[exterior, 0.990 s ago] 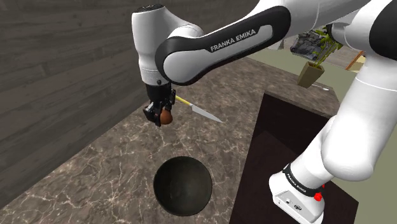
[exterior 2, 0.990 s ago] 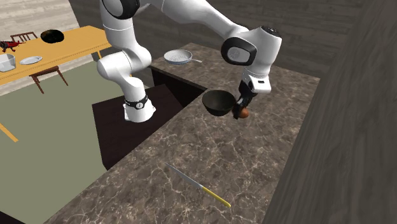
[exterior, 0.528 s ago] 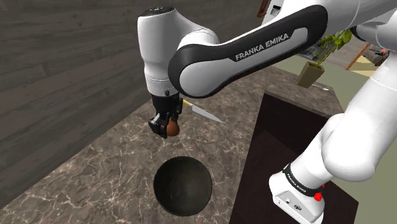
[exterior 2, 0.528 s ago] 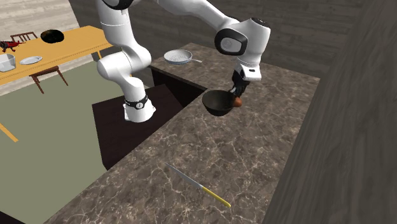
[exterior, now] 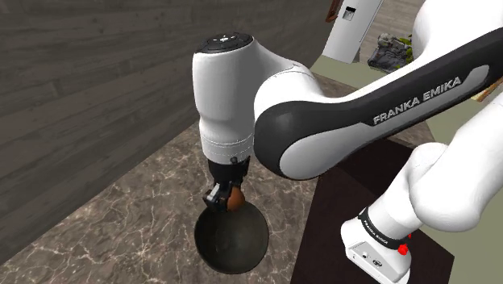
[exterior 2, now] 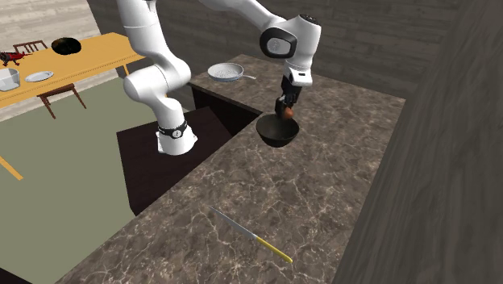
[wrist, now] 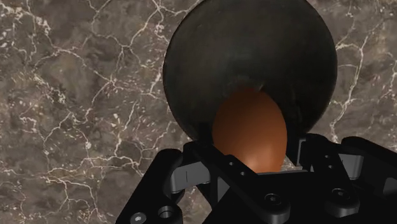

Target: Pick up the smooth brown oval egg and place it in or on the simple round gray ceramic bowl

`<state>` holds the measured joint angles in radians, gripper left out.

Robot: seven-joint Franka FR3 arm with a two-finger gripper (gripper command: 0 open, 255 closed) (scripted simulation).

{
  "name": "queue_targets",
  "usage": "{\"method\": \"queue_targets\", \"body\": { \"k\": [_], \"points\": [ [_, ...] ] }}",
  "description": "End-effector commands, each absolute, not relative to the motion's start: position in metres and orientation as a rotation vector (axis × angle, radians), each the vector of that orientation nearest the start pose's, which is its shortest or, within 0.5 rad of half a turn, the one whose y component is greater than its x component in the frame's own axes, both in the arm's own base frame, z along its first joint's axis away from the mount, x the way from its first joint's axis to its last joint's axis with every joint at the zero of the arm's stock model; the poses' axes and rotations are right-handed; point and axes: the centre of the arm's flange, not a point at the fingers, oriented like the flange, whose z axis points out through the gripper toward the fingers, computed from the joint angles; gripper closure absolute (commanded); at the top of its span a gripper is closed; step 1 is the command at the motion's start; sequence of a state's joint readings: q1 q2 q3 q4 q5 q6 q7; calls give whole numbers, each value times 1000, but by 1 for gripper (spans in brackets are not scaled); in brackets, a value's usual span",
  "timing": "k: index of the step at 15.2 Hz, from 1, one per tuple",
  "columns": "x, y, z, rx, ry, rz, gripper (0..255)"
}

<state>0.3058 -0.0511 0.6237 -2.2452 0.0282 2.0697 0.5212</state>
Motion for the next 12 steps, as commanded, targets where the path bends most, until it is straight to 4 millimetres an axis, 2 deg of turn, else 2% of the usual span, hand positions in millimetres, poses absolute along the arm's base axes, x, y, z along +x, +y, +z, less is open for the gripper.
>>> {"method": "queue_targets", "body": {
  "k": [1, 2, 12],
  "points": [
    [273, 404, 374, -3170, -624, 156, 255],
    [257, 408, 374, -3170, -624, 156, 255],
    [257, 408, 321, -3170, -624, 156, 255]
  ]
}}
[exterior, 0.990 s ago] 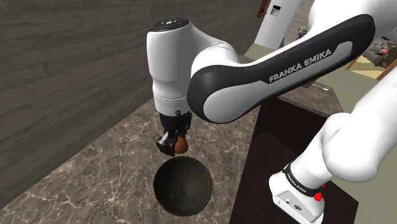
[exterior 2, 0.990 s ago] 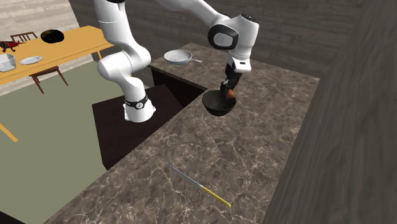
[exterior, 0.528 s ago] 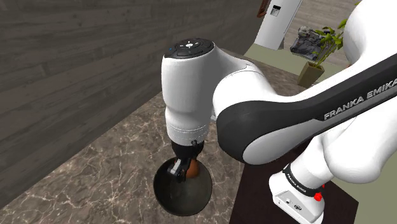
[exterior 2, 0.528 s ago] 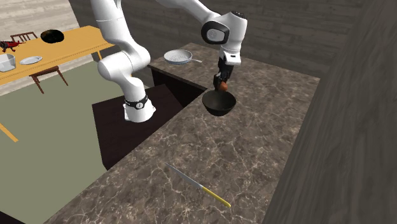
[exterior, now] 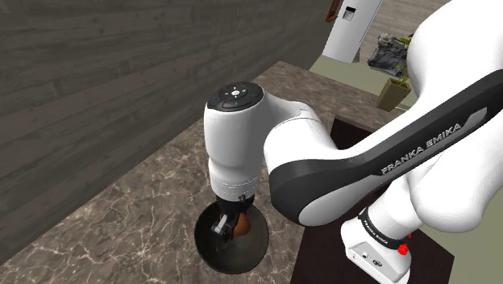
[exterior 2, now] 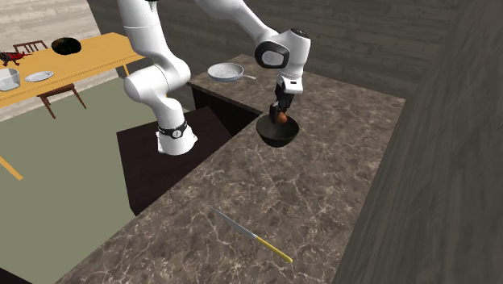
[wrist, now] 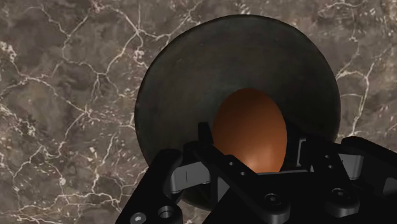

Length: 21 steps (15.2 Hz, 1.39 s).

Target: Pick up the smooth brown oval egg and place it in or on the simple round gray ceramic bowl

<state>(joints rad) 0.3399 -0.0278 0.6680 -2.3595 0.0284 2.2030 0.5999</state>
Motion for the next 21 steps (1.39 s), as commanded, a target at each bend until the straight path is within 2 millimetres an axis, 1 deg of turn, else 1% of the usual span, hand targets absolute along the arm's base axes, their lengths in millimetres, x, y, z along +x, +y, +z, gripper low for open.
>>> {"method": "queue_targets", "body": {
  "k": [1, 3, 10, 11, 16, 19, 20, 21],
  "points": [
    [257, 408, 316, -3170, -624, 156, 255],
    [257, 408, 307, -3170, -624, 156, 255],
    [257, 408, 307, -3170, -624, 156, 255],
    [257, 408, 307, -3170, -624, 156, 0],
    [257, 408, 307, -3170, -624, 156, 0],
    [260, 412, 347, -3170, -624, 156, 0],
    [260, 413, 357, -3170, -624, 156, 0],
    [260, 413, 357, -3170, -624, 156, 0]
  ]
}}
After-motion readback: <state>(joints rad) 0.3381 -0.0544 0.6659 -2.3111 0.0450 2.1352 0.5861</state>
